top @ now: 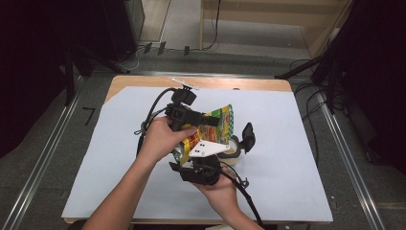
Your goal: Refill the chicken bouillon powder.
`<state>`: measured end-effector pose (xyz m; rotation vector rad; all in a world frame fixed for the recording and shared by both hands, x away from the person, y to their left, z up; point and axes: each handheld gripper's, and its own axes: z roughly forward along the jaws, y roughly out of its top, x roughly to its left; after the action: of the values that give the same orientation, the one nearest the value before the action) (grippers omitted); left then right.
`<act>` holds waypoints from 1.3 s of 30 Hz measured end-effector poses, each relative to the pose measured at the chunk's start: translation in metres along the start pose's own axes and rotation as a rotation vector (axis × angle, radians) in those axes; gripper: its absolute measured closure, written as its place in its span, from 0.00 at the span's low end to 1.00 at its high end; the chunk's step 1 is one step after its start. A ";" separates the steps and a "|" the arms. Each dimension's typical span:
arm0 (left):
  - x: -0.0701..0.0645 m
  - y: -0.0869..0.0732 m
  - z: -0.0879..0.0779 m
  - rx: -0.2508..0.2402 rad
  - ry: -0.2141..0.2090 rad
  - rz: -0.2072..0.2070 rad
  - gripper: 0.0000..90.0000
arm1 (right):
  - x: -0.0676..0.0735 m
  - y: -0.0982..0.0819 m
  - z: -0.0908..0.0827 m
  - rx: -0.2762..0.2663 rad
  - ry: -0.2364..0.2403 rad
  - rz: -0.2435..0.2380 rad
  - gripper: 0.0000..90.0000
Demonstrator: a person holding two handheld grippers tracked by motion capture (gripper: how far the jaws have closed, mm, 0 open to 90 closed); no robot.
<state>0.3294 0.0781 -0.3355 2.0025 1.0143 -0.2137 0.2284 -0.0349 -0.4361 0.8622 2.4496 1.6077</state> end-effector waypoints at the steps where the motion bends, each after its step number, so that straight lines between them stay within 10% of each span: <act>1: 0.000 0.000 0.000 -0.001 -0.002 -0.001 0.77 | 0.000 0.000 0.000 0.001 0.000 0.001 0.68; 39: -0.005 0.004 0.008 0.011 -0.010 0.022 0.77 | -0.004 -0.003 -0.006 -0.003 -0.026 0.005 0.68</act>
<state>0.3308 0.0678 -0.3359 2.0202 0.9858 -0.2178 0.2282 -0.0421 -0.4368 0.8840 2.4287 1.5915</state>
